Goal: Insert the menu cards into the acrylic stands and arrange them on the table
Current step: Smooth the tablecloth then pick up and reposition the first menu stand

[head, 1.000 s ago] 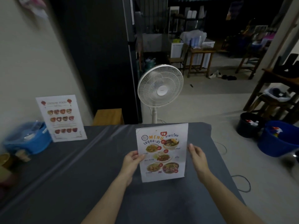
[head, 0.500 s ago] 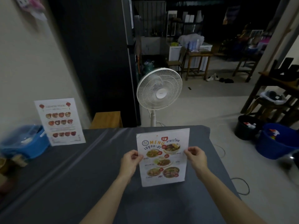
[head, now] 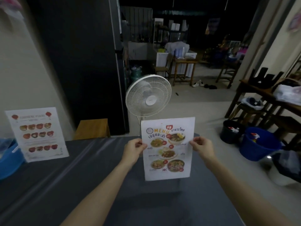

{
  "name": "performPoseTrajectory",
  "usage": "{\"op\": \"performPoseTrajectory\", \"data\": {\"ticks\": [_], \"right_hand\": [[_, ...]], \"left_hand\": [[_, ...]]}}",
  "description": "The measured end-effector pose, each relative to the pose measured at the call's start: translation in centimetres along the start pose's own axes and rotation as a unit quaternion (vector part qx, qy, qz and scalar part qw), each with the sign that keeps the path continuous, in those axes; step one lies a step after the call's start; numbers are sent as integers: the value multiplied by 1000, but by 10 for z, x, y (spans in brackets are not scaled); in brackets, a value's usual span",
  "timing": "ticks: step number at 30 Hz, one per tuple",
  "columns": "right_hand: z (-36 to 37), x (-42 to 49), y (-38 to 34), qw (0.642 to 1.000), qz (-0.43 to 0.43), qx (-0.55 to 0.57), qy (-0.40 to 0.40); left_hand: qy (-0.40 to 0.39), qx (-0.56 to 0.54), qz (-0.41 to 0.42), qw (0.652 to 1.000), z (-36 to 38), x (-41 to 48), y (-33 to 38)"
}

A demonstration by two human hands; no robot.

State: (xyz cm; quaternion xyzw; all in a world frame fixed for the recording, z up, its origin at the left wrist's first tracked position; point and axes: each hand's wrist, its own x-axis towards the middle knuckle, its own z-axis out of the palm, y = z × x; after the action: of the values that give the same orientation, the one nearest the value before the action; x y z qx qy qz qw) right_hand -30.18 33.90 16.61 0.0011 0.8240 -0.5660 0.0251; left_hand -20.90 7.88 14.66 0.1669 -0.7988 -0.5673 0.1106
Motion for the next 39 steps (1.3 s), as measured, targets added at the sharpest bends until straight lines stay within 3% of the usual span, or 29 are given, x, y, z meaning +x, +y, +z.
{"op": "performPoseTrajectory", "data": {"ticks": [11,21,39], "right_hand": [[-27,116,3,1000,16,9,11],[-22,230,22,999,30,6,41],[-10,283,74,994,80,34,59]], "left_hand": [[-12,0,9,1000,62,97,41],[31,13,-23,999,123,193,24],[23,16,0,1000,161,240,2]]}}
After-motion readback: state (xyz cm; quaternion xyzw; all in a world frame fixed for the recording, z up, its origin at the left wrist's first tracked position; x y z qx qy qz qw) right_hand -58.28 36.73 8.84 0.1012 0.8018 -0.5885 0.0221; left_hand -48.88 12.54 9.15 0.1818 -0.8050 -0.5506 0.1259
